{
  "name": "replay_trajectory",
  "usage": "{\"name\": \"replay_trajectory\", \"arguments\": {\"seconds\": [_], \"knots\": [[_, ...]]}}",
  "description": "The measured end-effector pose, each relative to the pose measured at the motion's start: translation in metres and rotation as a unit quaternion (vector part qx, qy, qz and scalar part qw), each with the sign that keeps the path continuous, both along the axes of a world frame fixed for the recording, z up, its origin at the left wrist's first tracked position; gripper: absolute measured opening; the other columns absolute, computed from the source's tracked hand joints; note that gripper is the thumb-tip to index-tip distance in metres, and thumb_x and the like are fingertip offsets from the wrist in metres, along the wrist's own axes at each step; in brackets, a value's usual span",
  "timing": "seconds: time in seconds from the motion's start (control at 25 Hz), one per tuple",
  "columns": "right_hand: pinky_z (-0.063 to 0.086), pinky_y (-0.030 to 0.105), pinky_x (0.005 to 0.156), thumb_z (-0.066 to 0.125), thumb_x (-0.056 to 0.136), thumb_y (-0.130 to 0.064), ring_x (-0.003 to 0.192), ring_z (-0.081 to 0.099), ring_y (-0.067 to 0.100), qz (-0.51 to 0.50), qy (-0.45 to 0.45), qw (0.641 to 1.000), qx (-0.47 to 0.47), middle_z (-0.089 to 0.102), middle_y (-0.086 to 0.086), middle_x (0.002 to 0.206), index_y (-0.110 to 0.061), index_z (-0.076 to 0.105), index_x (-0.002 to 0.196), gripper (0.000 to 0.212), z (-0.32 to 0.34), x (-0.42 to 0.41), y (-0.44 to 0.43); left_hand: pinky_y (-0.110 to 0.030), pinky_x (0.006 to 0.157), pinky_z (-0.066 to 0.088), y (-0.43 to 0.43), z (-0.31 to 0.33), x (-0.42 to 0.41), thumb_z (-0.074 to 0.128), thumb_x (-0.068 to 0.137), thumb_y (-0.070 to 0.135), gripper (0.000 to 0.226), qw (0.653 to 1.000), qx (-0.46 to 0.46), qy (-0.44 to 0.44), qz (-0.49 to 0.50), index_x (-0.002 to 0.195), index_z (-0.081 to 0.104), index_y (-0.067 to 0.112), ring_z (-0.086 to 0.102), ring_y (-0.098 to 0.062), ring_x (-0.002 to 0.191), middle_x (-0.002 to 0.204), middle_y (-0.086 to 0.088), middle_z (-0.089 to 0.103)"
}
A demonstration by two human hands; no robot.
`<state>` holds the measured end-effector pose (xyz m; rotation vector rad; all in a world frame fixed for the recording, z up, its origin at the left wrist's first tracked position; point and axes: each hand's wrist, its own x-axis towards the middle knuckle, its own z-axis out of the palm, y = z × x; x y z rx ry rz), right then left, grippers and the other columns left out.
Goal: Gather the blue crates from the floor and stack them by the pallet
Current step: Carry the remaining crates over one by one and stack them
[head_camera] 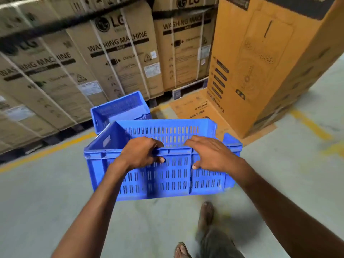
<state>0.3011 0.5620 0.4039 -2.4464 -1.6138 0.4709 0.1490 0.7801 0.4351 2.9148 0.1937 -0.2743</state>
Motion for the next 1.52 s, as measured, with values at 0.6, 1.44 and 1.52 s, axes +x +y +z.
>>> {"name": "replay_trajectory", "arguments": {"seconds": [0.6,1.44,1.52], "knots": [[0.044,0.035,0.064,0.071,0.080,-0.033,0.094,0.069,0.029,0.144,-0.056,0.988,0.000,0.073,0.001,0.093,-0.030,0.055,0.104,0.030,-0.124,0.173,0.379,-0.037,0.070,0.050,0.304,-0.133,0.103,0.067,0.086,0.053,0.030,0.963,0.025,0.113,0.241,0.096,0.066,0.025,0.066,-0.031,0.095,0.097,-0.003,0.072],[0.035,0.033,0.052,0.061,0.072,0.004,0.072,0.066,0.036,0.126,-0.139,0.982,0.035,0.066,0.007,0.078,-0.020,0.058,0.096,0.034,-0.369,0.243,0.702,-0.032,0.061,0.033,0.622,-0.388,0.179,0.063,0.093,0.042,0.023,0.958,0.100,0.019,0.267,0.105,0.068,0.023,0.067,-0.036,0.091,0.090,-0.009,0.072],[0.037,0.033,0.053,0.059,0.072,0.005,0.071,0.063,0.036,0.135,-0.140,0.981,0.002,0.062,0.009,0.075,-0.020,0.059,0.100,0.037,-0.379,0.243,0.702,-0.032,0.060,0.035,0.618,-0.399,0.176,0.062,0.094,0.041,0.023,0.959,0.097,0.021,0.265,0.106,0.068,0.023,0.067,-0.036,0.089,0.088,-0.008,0.071]]}}
